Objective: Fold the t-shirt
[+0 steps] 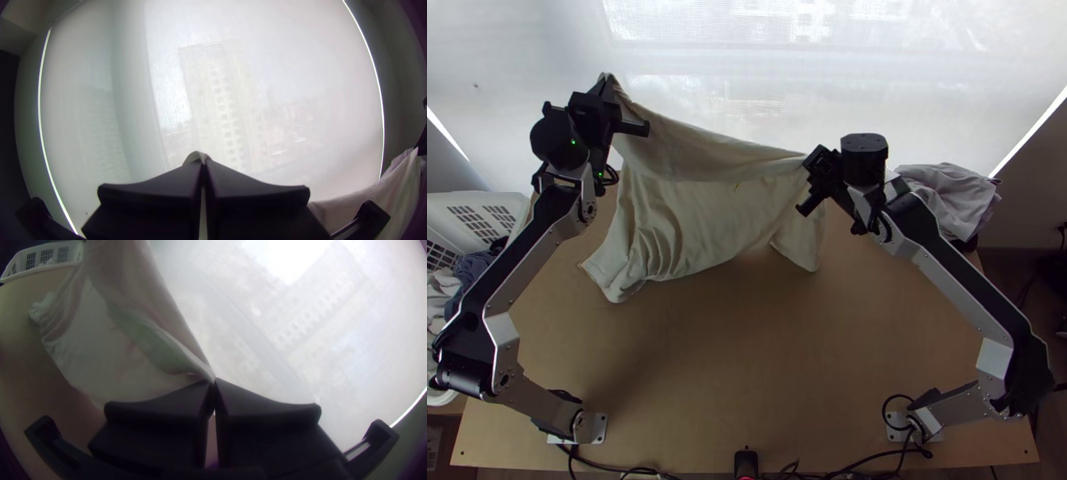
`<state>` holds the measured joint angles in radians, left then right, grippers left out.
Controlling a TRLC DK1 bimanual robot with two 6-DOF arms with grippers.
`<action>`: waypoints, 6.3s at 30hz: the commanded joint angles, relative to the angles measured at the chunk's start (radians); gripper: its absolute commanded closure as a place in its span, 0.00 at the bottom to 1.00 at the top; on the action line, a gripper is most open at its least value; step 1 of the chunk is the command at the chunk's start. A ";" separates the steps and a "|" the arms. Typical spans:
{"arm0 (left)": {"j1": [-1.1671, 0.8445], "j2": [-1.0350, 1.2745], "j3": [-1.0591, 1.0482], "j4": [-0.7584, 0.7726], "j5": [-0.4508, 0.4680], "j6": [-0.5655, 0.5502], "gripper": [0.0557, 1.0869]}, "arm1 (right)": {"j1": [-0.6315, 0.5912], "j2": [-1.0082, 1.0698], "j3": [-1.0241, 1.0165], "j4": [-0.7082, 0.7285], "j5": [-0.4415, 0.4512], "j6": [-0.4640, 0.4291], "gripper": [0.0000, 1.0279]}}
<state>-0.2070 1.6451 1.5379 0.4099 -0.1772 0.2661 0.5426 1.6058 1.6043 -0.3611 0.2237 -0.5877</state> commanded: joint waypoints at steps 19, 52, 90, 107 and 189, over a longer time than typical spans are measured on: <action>0.314 -0.378 0.056 -0.143 -0.001 0.021 0.96 | 0.059 0.095 0.316 0.220 -0.001 0.000 0.97; -0.413 -0.473 -0.506 -1.706 0.854 -0.212 0.96 | -0.027 -0.388 -0.466 0.218 -0.004 -0.087 0.97; 0.413 -0.128 -0.410 -1.023 0.598 -0.018 0.19 | -0.156 -0.319 -0.653 0.346 -0.069 -0.120 0.05; 0.262 0.127 -0.300 -0.757 0.410 -0.074 0.19 | -0.116 -0.380 -0.466 -0.009 -0.052 0.111 0.05; 0.304 0.064 -0.245 -0.798 0.377 -0.074 0.97 | 0.612 0.134 -0.423 -0.203 -0.204 0.287 0.07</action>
<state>0.0959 1.7119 1.2995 -0.3893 0.1982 0.1909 1.1507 1.6493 1.1515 -0.5961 0.0246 -0.3172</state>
